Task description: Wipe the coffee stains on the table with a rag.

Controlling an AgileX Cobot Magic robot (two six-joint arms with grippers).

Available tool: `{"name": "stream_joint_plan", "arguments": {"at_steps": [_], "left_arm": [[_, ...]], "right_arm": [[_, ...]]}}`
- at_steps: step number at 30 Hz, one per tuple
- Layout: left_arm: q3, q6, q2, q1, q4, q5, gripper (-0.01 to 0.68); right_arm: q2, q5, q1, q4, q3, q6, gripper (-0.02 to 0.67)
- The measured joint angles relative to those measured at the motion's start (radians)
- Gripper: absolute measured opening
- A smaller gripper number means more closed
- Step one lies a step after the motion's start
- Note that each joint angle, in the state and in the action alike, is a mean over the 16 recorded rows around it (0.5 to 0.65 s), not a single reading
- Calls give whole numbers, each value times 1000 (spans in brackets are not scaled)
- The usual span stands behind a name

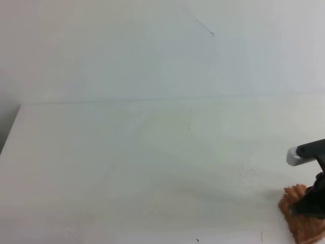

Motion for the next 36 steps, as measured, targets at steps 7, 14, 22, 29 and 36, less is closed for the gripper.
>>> {"name": "stream_joint_plan", "arguments": {"at_steps": [7,14,22,29,36], "left_arm": [[0,0,0,-1,0,0,-1],[0,0,0,-1,0,0,-1],[0,0,0,-1,0,0,-1],[0,0,0,-1,0,0,-1],[0,0,0,-1,0,0,-1]], "right_arm": [[79,-98,134,109,14,-1,2],[182,-146,314,195,-77,0,2],[235,-122,410,209,-205,1,1],[178,-113,360,150,-154,45,1],[31,-169,289,106,22,120,1]]}}
